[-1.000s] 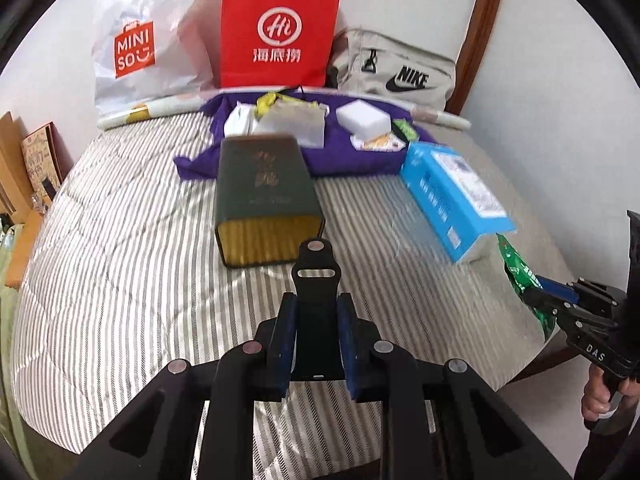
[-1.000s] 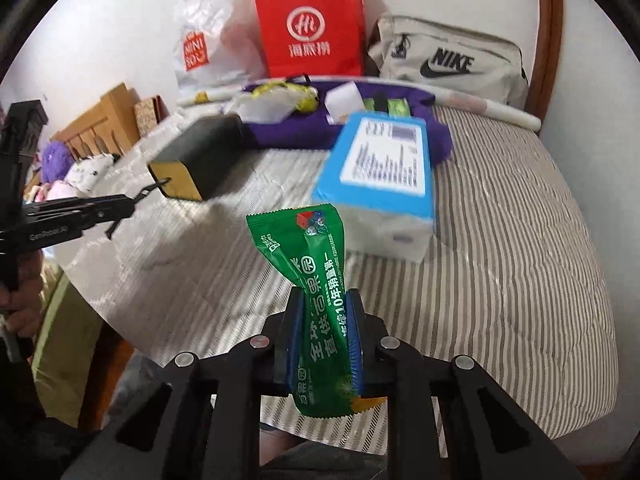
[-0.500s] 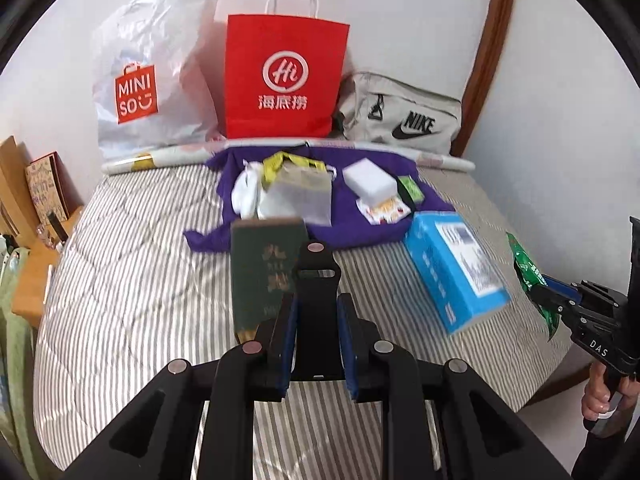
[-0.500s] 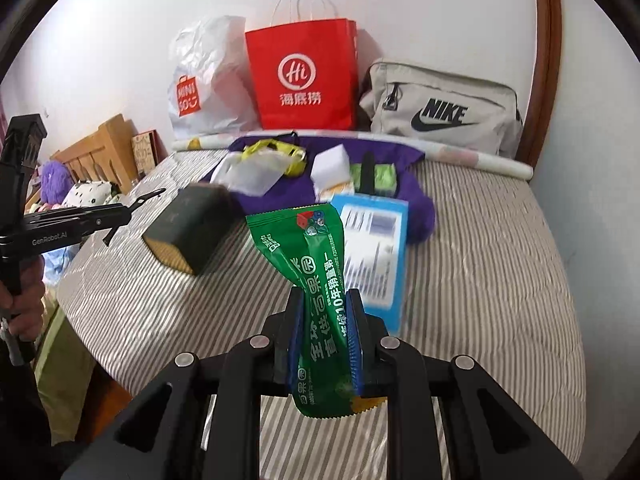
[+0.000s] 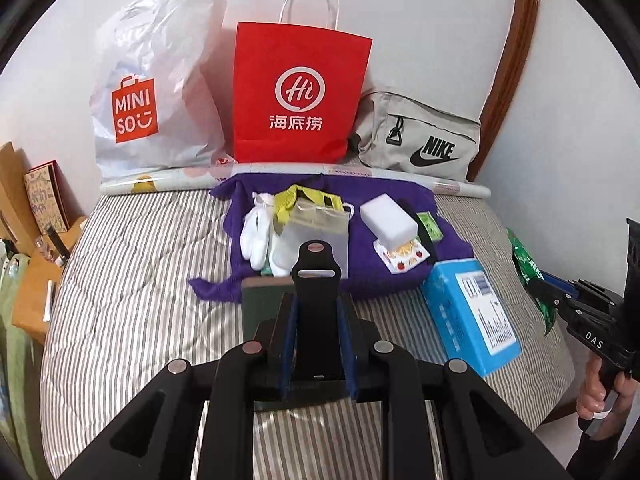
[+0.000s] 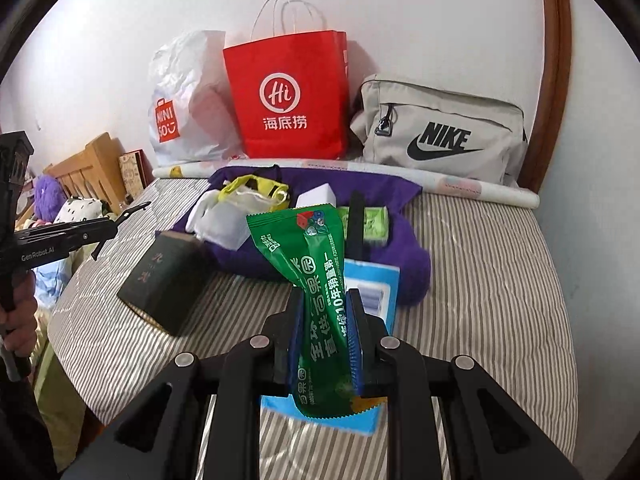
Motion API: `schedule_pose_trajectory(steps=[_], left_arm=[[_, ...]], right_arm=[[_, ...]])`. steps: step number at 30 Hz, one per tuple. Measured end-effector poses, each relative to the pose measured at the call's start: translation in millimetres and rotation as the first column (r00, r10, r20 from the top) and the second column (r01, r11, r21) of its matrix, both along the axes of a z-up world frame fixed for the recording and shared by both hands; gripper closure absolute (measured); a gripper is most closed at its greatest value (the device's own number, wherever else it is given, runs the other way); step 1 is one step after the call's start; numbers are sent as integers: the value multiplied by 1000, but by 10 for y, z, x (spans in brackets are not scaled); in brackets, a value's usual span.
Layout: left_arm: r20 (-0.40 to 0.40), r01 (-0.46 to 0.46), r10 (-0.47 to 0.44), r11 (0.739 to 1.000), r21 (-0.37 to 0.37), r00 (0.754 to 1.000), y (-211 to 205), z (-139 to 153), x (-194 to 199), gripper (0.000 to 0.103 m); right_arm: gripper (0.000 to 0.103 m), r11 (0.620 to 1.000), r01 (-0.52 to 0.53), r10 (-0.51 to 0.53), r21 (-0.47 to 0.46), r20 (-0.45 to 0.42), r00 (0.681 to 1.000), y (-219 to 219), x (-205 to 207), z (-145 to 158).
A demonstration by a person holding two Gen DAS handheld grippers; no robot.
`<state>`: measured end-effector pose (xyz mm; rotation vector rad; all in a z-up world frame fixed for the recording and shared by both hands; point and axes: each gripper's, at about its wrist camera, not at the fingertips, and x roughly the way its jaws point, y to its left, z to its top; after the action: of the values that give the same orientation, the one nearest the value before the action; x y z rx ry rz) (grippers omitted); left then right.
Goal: Organize soft objects
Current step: 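Lower the green packet onto the towel with the right tool while the left lowers the tin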
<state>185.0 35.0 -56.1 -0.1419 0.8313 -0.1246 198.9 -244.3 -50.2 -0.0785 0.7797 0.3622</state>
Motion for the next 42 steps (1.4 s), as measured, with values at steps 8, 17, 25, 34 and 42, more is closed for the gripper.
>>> schedule_pose_trajectory(steps=[8, 17, 25, 34, 42], left_arm=[[-3, -1, 1, 1000, 15, 1000, 4, -4, 306, 83], [-18, -2, 2, 1000, 13, 1000, 83, -70, 617, 83], [-40, -16, 16, 1000, 9, 999, 183, -142, 880, 83], [-57, -15, 15, 1000, -11, 998, 219, -219, 1167, 83], [-75, -11, 9, 1000, -23, 997, 208, -318, 1371, 83]], right_arm=[[83, 1000, 15, -15, 2, -15, 1000, 60, 321, -17], [83, 1000, 20, -21, -24, -25, 999, 172, 703, -63], [83, 998, 30, -31, -48, -31, 999, 256, 997, -101], [83, 997, 43, -48, -63, -74, 996, 290, 1386, -250], [82, 996, 26, -38, -87, -131, 991, 357, 1741, -478]])
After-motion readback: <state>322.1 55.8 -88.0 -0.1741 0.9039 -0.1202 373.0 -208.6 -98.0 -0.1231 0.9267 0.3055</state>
